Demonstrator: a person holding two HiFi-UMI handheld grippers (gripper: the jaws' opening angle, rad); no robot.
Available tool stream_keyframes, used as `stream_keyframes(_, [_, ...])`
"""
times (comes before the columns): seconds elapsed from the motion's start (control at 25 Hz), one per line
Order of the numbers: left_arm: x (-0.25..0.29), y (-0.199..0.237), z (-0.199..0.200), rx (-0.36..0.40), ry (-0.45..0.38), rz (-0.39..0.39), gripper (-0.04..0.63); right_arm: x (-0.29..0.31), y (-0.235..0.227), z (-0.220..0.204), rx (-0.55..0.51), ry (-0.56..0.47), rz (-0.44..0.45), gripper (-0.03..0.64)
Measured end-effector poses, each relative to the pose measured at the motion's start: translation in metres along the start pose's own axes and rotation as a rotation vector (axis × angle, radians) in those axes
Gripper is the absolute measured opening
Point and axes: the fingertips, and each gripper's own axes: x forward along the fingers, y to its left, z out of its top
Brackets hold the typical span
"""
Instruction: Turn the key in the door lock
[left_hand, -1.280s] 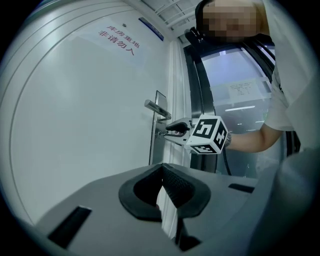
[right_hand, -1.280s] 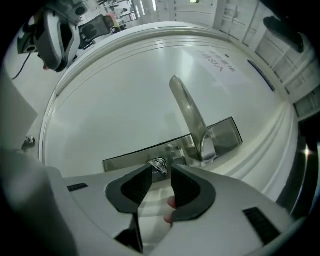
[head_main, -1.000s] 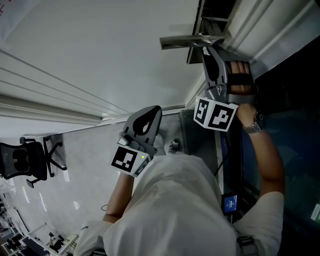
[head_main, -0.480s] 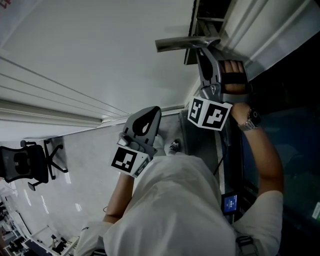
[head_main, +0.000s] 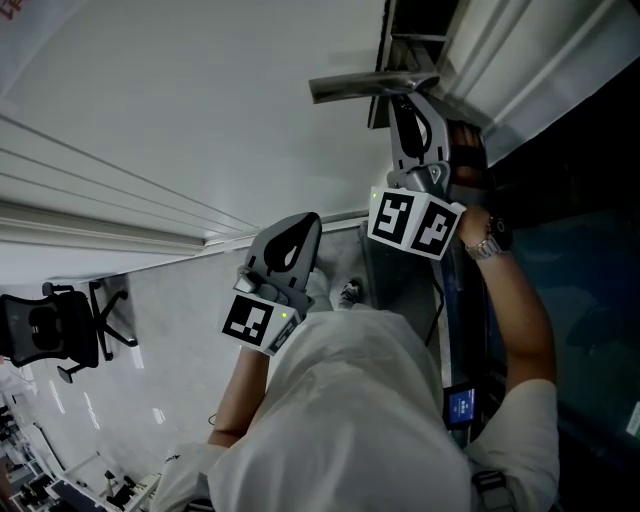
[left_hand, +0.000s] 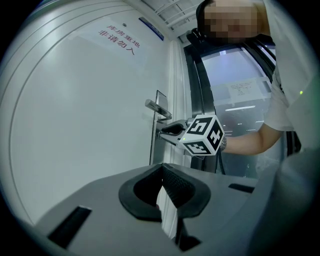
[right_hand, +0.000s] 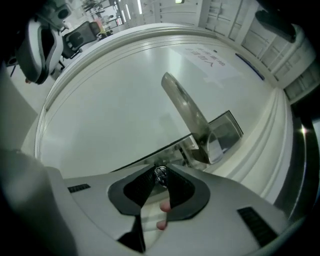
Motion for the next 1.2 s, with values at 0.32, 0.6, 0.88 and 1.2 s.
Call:
stream_keyframes(0.32, [-0.002, 0.001, -0.002, -0.005, -0.003, 0.002, 0.005, 0.001, -0.002, 0.000, 0.123, 0.010, -0.005, 0.072])
stream_keyframes(0.6, [-0.002, 0.000, -0.001, -0.006, -0.002, -0.001, 0.005, 0.001, -0.009, -0.003, 0.376, 0.005, 0.005, 0.012])
stream_keyframes(0.88, [-0.003, 0.001, -0.002, -0.003, -0.001, 0.001, 0.005, 0.003, -0.014, -0.004, 0.712, -0.010, 0.038, 0.012])
stream_keyframes(1.2, [-0.002, 0.000, -0.001, 0.001, 0.002, -0.004, 0.005, 0.002, -0.019, -0.013, 1.168, -0.008, 0.096, 0.012])
